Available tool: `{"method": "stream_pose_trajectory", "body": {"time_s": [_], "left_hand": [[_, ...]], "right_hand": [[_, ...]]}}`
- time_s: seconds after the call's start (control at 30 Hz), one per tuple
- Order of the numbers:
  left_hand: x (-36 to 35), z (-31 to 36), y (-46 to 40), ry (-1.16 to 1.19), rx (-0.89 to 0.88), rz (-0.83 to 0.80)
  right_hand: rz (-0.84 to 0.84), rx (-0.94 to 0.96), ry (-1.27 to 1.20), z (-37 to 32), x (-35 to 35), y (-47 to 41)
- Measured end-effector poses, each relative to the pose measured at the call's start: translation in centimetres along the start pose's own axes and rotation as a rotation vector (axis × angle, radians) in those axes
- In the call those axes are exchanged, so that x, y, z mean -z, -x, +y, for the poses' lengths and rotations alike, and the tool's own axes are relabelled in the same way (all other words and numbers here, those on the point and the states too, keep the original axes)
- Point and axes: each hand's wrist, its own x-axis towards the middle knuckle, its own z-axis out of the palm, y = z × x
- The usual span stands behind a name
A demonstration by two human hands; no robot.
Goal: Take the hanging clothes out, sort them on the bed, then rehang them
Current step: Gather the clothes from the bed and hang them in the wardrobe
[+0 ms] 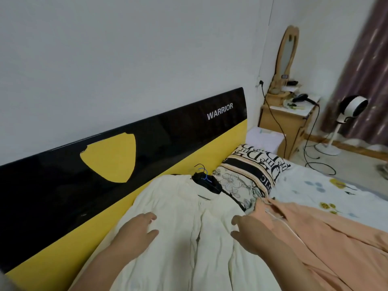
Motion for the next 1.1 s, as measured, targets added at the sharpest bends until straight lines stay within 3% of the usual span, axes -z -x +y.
{"method": "stream_pose_trajectory", "body": {"time_s": [0.37, 0.63, 0.77, 1.1], "left_hand": [[-2.2, -3.1, -20.6, -0.221, -0.186, 0.016], [-6.4, -4.1, -32.4, -0.452, -0.265, 0.078], [-9.6, -4.5, -36.8, -0.447, -0.408, 0.195], [-13.1, -6.3, -39.5, -0.464, -0.432, 0.259]], "right_hand": [[-0.091, -0.185, 0.026, 1.4, -5.0, -18.3], [-0.032, -0.294, 0.004, 3.6, -8.4, -30.3], [0.019, -0.337, 0.017, 4.6, -11.0, -33.8], [0.097, -0.448, 0.021, 5.1, -14.2, -37.2]]}}
